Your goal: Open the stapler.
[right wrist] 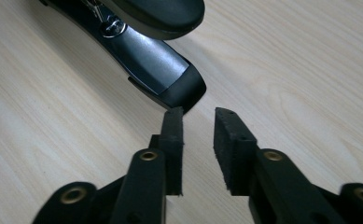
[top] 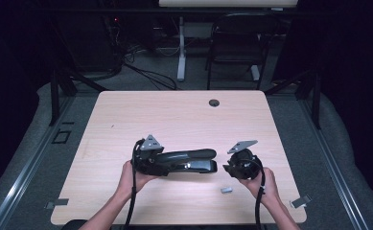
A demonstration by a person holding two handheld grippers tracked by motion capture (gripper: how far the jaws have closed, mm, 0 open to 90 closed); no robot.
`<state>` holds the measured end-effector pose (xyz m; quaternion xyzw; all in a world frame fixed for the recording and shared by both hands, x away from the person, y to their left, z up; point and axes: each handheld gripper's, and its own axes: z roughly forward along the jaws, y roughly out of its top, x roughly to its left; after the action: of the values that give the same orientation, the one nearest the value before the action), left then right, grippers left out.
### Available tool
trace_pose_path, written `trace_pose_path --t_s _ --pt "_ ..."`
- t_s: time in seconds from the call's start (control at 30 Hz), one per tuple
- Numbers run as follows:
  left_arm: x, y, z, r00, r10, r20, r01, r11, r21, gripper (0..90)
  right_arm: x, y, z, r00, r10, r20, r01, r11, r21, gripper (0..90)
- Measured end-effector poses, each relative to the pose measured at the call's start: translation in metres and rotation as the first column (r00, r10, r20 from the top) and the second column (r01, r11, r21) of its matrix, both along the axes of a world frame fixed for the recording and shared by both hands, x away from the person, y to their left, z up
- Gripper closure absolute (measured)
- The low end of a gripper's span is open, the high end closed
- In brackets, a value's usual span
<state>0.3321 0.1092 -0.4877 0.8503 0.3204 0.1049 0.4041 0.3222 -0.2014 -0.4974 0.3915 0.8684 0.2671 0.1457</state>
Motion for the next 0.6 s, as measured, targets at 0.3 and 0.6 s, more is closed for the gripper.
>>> trace_pose_path --t_s 0.3,0.6 --pt "-0.013 -0.023 -0.01 0.9949 -0.101 0.002 0.101 0.9948 -0.005 52.5 0.002 0.007 -0.009 0.9995 0.03 -0.008 -0.03 0.999 -0.017 83.2" --pt "-0.014 -0.035 -0.022 0.995 -0.094 -0.034 0.093 0.9956 -0.004 80.5 0.005 0.027 -0.019 0.9952 0.097 0.009 -0.096 0.993 -0.067 90.0"
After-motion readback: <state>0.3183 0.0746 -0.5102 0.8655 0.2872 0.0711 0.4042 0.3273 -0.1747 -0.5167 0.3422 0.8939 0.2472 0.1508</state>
